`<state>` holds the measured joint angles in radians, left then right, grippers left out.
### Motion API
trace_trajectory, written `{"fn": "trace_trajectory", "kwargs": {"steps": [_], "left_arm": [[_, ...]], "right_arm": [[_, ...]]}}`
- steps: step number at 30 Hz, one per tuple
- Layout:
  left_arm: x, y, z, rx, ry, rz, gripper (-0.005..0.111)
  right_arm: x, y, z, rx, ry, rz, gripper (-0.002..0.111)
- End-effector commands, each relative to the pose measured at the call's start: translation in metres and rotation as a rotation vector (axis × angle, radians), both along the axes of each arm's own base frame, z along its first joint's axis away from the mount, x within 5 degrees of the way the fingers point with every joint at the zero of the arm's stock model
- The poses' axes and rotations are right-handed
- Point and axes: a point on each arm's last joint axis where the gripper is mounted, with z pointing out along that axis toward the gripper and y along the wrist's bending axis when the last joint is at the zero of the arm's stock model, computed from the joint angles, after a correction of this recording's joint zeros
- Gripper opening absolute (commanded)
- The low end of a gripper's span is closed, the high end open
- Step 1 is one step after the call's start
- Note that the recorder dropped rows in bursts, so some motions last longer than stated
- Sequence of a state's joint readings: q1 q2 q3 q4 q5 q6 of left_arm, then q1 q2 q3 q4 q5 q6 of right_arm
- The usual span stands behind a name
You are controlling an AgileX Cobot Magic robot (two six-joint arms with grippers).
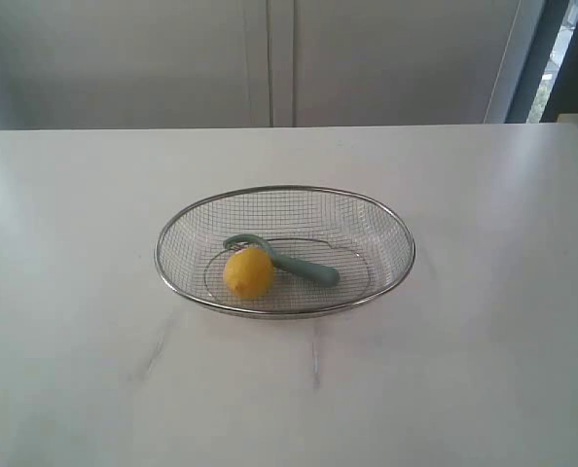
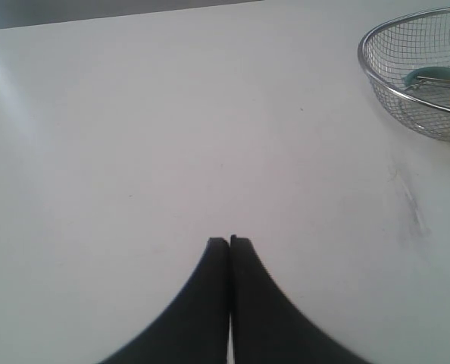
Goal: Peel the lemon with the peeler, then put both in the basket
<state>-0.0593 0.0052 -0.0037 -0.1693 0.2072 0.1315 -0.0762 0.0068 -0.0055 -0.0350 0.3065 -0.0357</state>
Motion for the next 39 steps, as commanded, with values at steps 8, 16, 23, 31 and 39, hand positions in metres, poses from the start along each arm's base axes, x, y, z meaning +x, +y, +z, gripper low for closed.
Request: {"fn": "trace_trajectory", "kwargs": {"steps": [8, 16, 23, 31, 39], "left_arm": [[-0.0003, -0.0003, -0.0012, -0.008, 0.002, 0.0, 0.0], [-0.0003, -0.0003, -0.0012, -0.008, 0.002, 0.0, 0.0], [-0.0003, -0.0003, -0.0012, -0.008, 0.002, 0.0, 0.0], [-0.0003, -0.0003, -0.0012, -0.008, 0.002, 0.0, 0.0], [-0.0003, -0.0003, -0.0012, -0.008, 0.002, 0.0, 0.0]], "right_arm": [[-0.0003, 0.0, -0.0014, 0.047, -0.006, -0.012, 0.0], [-0.0002, 0.0007, -0.0014, 0.047, -0.006, 0.002, 0.0], [-0.0001, 0.0043, -0.0017, 0.047, -0.002, 0.067, 0.0], [-0.0001, 0.0043, -0.0018, 0.047, 0.0, 0.067, 0.0], [-0.0002, 0.0043, -0.0019, 0.047, 0.001, 0.067, 0.0]]}}
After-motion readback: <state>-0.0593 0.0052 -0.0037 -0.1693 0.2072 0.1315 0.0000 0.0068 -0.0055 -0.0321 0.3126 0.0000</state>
